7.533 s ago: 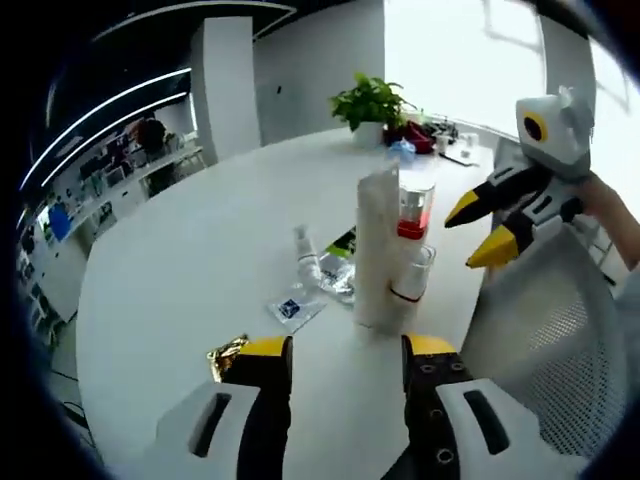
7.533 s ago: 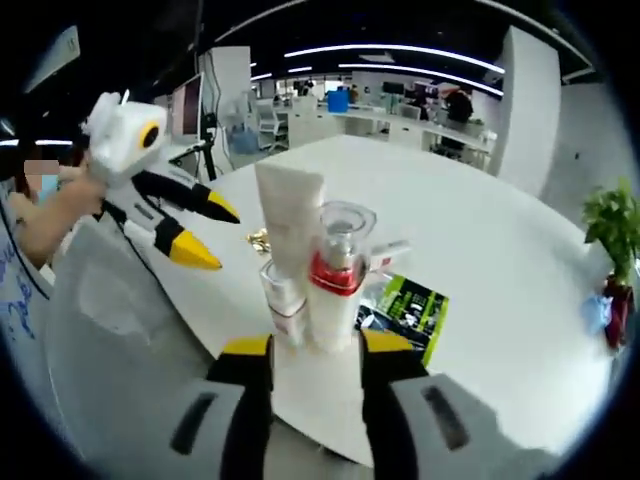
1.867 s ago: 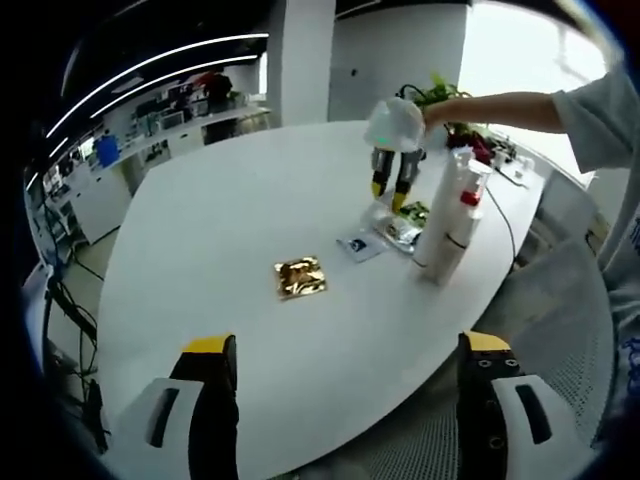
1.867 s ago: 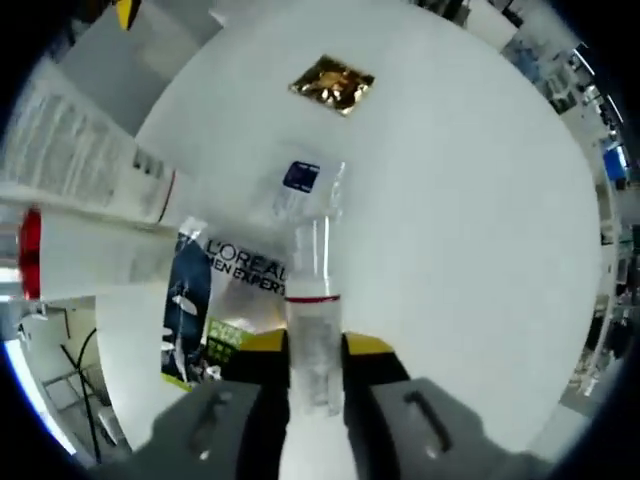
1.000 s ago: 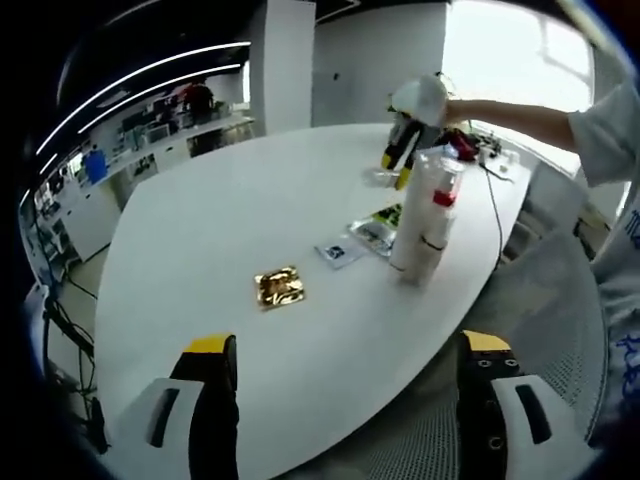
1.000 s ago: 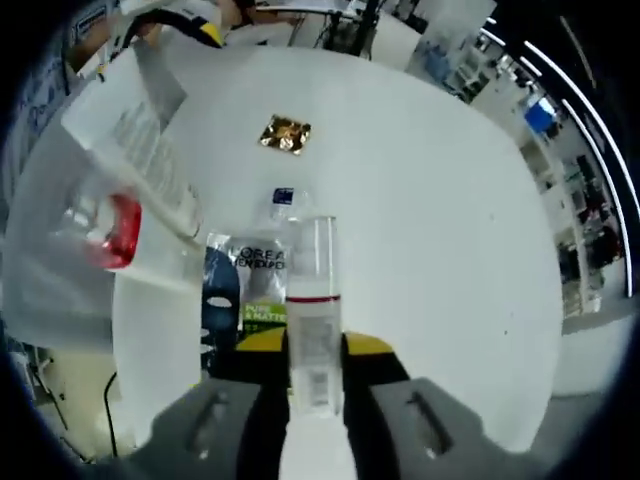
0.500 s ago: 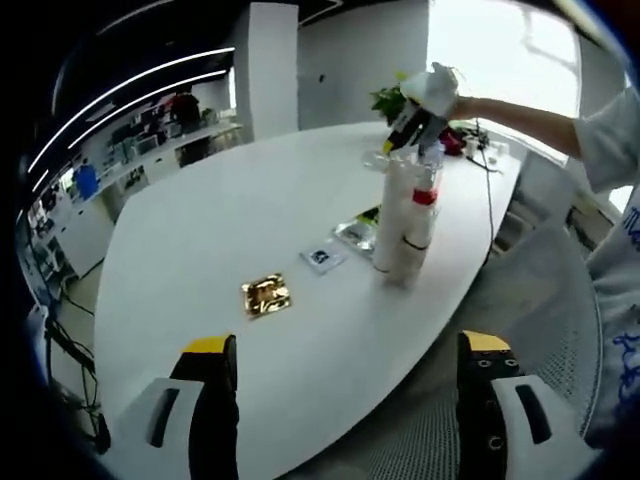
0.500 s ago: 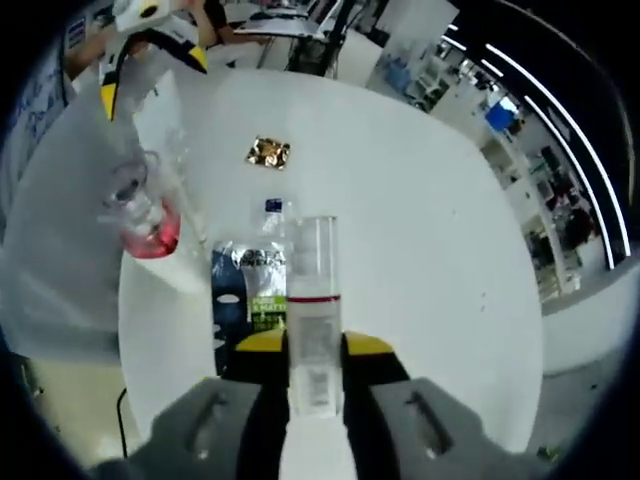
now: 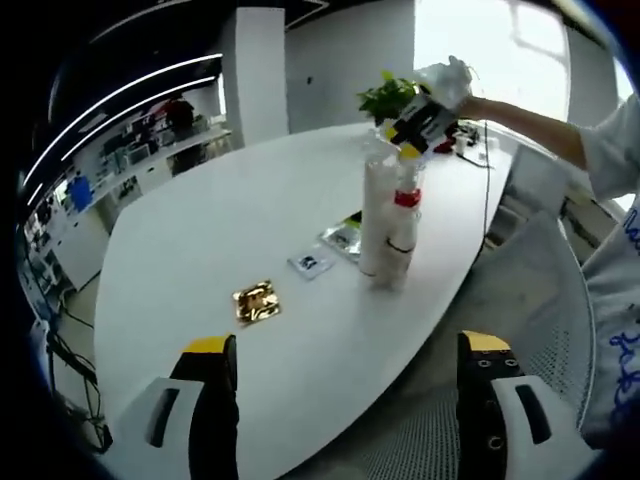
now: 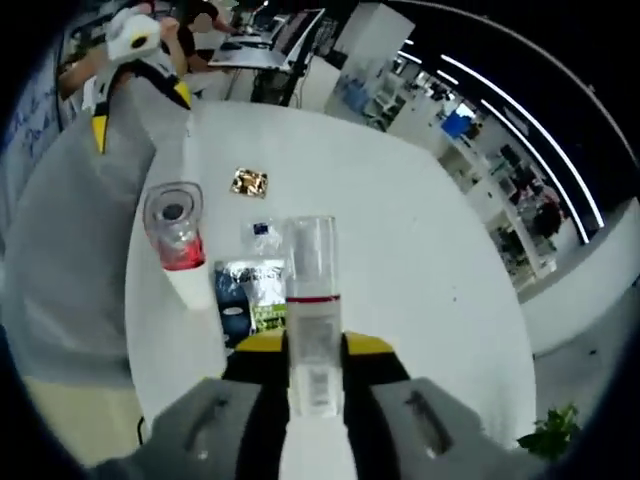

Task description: Arrange the skincare products in the storage area until every visible bottle or jar stands upright without overlapping.

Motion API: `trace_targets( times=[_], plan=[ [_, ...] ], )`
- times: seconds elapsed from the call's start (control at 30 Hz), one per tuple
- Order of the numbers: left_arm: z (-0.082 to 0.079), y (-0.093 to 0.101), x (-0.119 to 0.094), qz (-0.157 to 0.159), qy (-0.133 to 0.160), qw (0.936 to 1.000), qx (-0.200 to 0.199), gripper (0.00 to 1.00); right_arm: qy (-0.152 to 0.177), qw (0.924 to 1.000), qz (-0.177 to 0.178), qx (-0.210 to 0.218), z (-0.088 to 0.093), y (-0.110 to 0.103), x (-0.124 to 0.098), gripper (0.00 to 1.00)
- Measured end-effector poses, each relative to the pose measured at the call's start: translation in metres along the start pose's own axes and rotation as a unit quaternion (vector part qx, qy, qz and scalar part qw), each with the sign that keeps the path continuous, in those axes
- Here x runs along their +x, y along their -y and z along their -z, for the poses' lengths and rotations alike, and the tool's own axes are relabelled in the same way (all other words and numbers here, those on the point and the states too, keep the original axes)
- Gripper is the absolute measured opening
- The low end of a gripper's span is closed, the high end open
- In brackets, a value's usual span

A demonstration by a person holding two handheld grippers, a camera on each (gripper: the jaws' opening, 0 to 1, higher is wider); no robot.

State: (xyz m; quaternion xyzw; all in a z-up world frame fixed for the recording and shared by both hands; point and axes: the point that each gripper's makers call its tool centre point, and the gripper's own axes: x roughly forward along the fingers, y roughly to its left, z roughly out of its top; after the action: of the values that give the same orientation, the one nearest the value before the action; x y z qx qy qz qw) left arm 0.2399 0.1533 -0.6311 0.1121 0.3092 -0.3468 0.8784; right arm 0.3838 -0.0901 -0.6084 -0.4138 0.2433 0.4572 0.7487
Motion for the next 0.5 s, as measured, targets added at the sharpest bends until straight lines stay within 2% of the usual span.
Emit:
trace_targets(
  times=[0.17,0.5],
  plan=[
    [-0.001,0.003,0.0,0.003,-0.001,1.0,0.005,0.88,0.01,0.9998,0.013,0.014,-0.001,-0.003,-0.009,0.18],
    [-0.003,0.006,-0.001,0.002,-0.001,0.9999,0.013,0.89,0.064,0.9958,0.034,0.056,-0.013,-0.018,-0.027,0.18]
  ],
)
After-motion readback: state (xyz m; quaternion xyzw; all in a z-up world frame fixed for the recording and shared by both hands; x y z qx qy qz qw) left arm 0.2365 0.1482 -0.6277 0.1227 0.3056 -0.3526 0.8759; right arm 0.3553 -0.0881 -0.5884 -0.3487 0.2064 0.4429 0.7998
